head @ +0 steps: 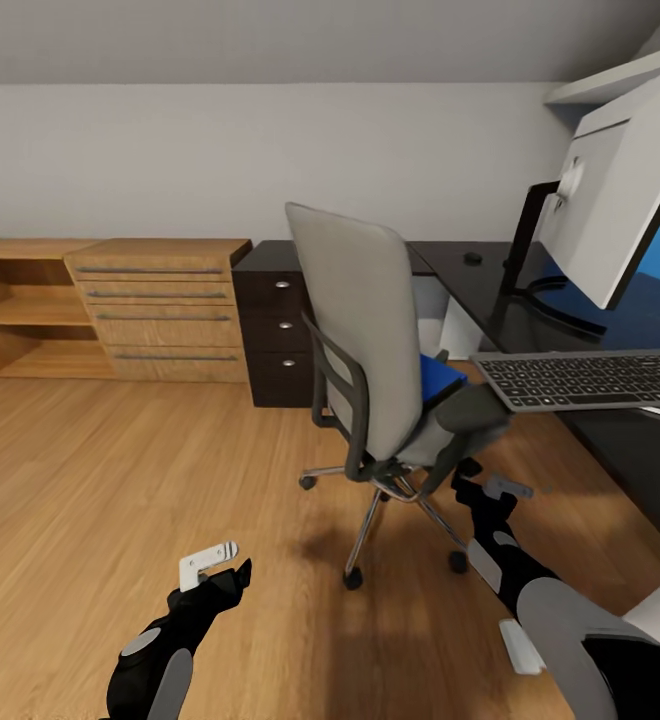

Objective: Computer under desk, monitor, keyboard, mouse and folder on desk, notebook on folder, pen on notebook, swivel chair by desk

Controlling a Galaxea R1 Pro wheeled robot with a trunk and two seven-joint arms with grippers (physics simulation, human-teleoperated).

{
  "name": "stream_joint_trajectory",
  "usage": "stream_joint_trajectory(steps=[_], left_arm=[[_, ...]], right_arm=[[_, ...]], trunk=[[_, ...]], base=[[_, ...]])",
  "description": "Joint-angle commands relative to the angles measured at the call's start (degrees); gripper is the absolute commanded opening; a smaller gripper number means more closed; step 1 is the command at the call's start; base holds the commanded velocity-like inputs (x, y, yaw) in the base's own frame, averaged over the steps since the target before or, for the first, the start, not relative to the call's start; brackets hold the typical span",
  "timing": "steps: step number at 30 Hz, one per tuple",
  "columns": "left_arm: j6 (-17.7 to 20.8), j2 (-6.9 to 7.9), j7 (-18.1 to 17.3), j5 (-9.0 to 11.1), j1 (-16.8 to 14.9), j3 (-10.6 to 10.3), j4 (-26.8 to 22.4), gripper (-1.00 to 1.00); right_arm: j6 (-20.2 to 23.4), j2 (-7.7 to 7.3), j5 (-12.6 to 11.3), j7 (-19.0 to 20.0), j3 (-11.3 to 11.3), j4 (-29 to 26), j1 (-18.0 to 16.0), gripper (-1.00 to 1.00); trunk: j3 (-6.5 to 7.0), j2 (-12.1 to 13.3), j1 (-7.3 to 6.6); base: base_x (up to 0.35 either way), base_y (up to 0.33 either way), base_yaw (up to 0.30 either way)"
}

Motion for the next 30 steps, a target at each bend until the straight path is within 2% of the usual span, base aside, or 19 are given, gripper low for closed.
stream_joint_trajectory(steps=[1, 11, 15, 22, 30], left_arm=[[0.2, 0.0, 0.5, 0.6, 0.0, -0.1, 0.0, 1.0], [0.2, 0.0, 0.6, 0.6, 0.0, -0.1, 0.0, 1.0], [0.2, 0.0, 0.6, 0.6, 0.0, 0.0, 0.0, 1.0], [0.2, 0.0, 0.6, 0.7, 0.0, 0.0, 0.0, 1.0], [0.2, 0.0, 0.7, 0.7, 0.0, 0.0, 0.0, 1.0]], right_arm=[[-0.1, 0.03, 0.3, 0.2, 0.3, 0.0, 0.0, 1.0], [-0.2, -0.02, 0.1, 0.2, 0.2, 0.0, 0.0, 1.0], [-2.2, 0.03, 0.0, 0.2, 0.1, 0.2, 0.0, 1.0], [-2.7, 0.04, -0.1, 0.2, 0.1, 0.3, 0.0, 1.0], [-2.7, 0.04, -0.1, 0.2, 0.1, 0.3, 0.0, 1.0]], trunk=[[-0.04, 0.0, -0.01], [-0.04, 0.0, -0.01], [-0.04, 0.0, -0.01], [-0.04, 0.0, -0.01], [-0.04, 0.0, -0.01]], base=[[-0.003, 0.002, 0.195], [0.0, 0.0, 0.26], [-0.006, 0.003, 0.274], [-0.141, 0.101, 0.274], [-0.028, 0.023, 0.274]])
